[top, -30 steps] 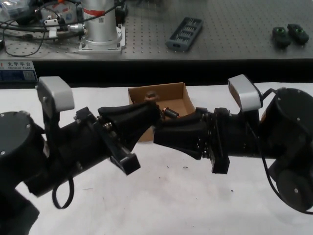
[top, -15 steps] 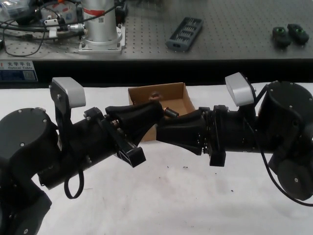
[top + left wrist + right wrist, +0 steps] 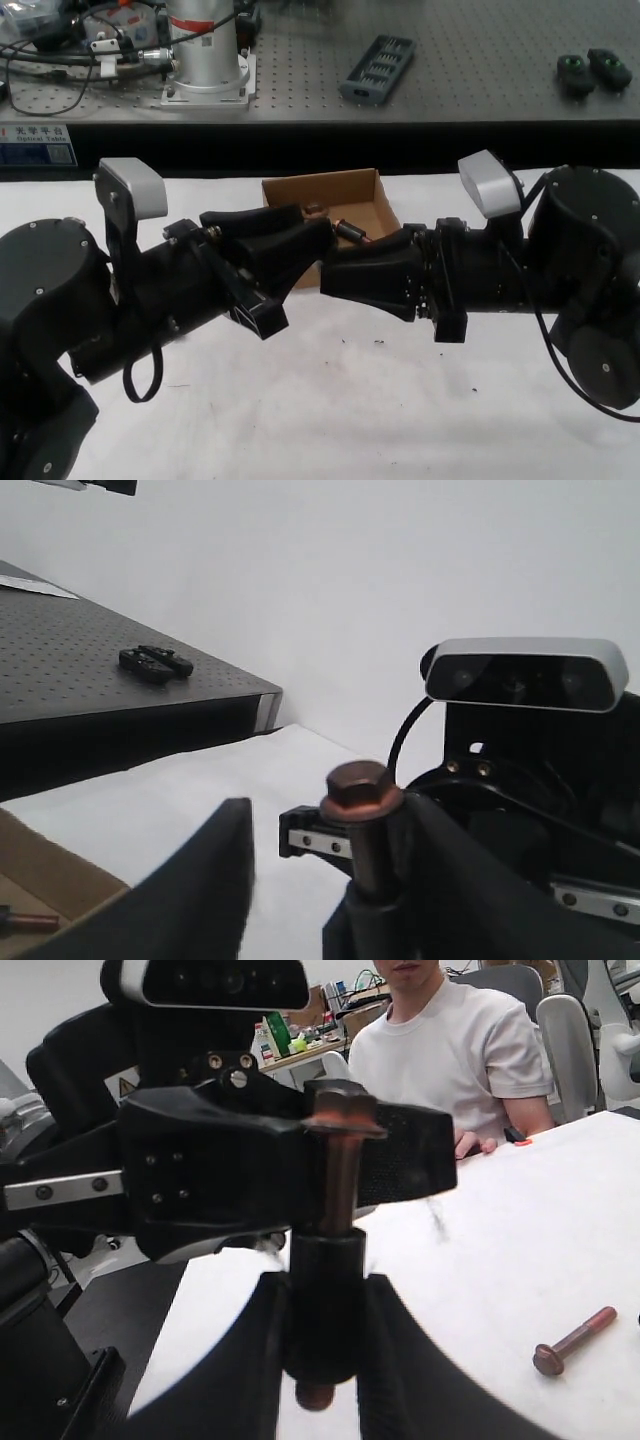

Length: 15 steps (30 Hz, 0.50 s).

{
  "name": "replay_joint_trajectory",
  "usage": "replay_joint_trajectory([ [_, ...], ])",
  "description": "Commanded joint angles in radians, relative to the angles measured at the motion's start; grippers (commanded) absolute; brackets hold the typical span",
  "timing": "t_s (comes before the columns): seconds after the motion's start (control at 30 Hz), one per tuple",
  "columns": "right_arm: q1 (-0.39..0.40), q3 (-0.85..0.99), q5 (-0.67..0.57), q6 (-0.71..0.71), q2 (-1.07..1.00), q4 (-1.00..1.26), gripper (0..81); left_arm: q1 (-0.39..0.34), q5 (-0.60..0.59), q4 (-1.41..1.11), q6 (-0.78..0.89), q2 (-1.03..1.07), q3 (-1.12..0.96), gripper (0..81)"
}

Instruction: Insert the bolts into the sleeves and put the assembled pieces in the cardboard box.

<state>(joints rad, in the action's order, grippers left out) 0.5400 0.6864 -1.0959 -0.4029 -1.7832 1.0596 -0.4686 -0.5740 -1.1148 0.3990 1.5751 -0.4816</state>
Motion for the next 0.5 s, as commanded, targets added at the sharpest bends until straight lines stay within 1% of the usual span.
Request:
replay_joint_trajectory([
  [0.0,-0.009,0.02,-0.007,0.007,0.011,0.031,6.6,0.003,-0.045,-0.024,0.039,0.011,0.002,34.8],
  [0.1,-0.022,0.02,-0.007,0.008,0.011,0.023,6.6,0.003,-0.109,-0.125,0.121,0.011,0.002,34.8],
  [0.2,-0.037,0.018,-0.017,0.008,0.011,0.005,6.6,0.003,-0.122,-0.196,0.178,0.011,0.01,34.8],
  [0.47,-0.063,0.016,-0.013,0.008,0.011,0.0,6.6,0.006,-0.118,-0.211,0.17,0.011,0.018,34.7],
])
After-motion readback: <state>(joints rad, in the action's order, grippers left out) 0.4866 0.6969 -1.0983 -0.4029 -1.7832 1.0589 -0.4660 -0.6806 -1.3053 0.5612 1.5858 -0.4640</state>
